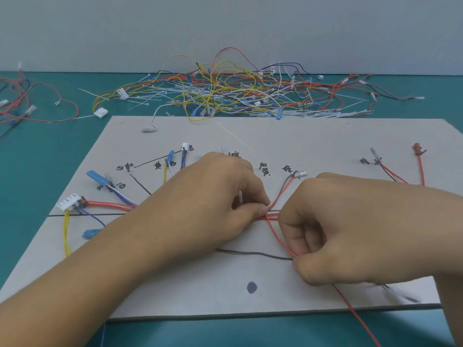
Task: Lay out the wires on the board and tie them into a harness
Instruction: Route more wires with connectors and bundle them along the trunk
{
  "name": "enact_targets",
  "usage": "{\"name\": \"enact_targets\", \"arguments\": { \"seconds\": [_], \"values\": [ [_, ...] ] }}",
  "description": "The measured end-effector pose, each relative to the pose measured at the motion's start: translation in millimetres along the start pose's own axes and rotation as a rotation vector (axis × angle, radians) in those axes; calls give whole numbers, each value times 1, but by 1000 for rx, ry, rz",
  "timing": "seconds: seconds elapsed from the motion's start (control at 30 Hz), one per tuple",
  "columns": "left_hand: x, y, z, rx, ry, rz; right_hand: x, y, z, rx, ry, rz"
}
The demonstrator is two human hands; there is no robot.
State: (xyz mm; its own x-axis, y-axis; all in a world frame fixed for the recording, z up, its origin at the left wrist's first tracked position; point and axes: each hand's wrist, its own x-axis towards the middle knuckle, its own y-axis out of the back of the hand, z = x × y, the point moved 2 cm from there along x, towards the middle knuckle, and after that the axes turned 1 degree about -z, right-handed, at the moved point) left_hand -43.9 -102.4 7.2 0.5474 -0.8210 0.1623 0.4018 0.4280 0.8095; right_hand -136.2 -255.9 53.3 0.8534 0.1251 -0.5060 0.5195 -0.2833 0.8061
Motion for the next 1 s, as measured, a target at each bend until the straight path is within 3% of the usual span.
{"name": "enact_targets", "arguments": {
  "seconds": [0.3,0.53,1.0],
  "values": [
    [1,-1,0,-3,-3,10,-1,4,21,211,48,-40],
    [1,0,4,-7,1,-29,-2,20,36,396,127,140],
    [3,1,12,123,-30,-2,3,23,78,341,-26,99]
  ]
}}
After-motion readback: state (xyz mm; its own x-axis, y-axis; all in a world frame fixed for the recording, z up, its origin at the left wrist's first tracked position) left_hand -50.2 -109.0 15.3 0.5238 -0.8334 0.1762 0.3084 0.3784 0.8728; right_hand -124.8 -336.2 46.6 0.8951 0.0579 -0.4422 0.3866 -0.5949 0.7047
